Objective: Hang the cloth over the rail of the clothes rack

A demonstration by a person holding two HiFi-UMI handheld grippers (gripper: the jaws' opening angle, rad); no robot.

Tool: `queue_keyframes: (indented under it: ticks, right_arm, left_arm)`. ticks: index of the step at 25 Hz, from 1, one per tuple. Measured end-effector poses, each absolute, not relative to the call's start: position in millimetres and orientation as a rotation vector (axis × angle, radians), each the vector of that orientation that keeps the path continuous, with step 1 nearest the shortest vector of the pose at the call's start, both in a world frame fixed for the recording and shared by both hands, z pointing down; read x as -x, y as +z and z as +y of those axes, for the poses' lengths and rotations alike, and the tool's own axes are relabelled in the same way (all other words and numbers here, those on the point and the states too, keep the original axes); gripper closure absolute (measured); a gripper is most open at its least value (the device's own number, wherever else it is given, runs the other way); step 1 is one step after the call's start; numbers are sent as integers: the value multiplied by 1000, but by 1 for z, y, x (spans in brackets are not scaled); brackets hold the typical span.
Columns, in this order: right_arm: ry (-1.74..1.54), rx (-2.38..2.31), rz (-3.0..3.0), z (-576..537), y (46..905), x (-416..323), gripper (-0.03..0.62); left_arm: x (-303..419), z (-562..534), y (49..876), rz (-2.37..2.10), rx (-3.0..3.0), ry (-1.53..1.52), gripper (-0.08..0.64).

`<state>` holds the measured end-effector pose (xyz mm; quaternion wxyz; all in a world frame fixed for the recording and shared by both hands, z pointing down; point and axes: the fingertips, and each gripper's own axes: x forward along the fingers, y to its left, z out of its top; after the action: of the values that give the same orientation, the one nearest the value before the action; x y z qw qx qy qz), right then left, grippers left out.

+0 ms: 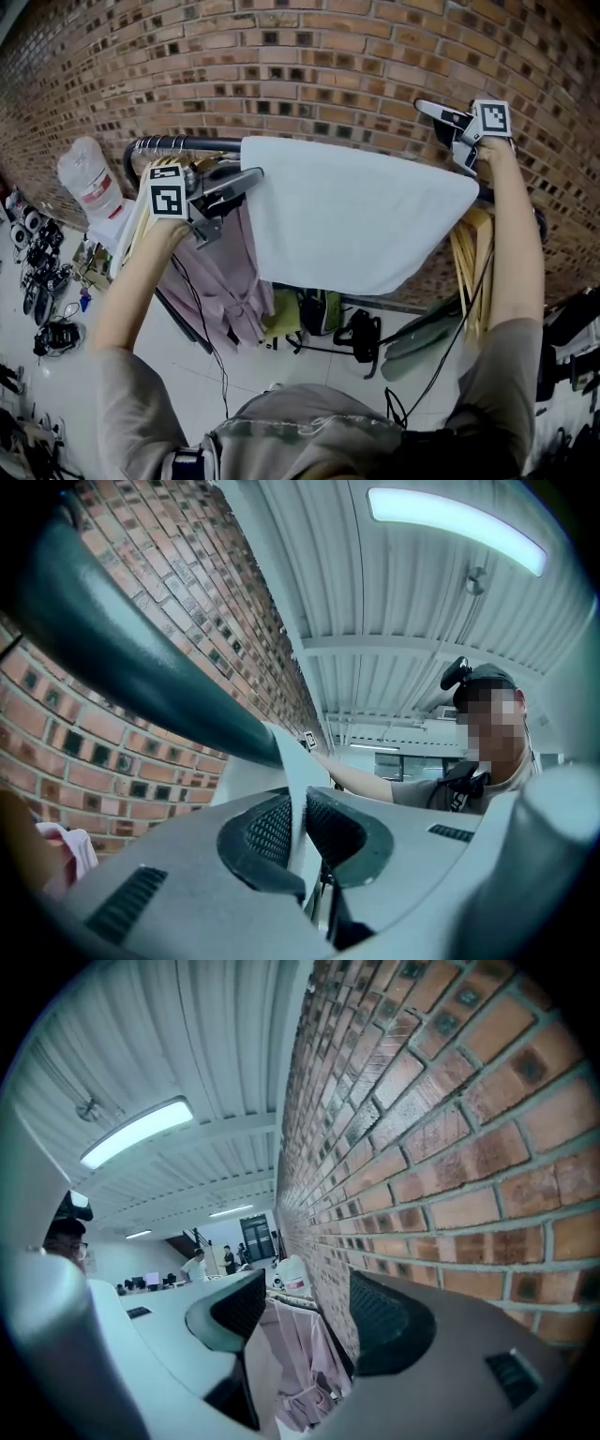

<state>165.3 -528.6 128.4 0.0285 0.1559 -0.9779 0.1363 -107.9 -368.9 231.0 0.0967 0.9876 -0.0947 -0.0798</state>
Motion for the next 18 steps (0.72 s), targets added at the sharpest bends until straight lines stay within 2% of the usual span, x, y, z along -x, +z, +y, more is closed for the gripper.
queue_keyframes:
  ticks: [8, 18]
  right_arm:
    - [253, -539, -3055, -531, 113, -176, 330]
    - [-260, -795, -3199, -479, 12, -223, 330]
  left_arm:
    - [107, -368, 230, -283, -2937, -222, 540]
    - [111, -363, 230, -283, -2949, -197, 540]
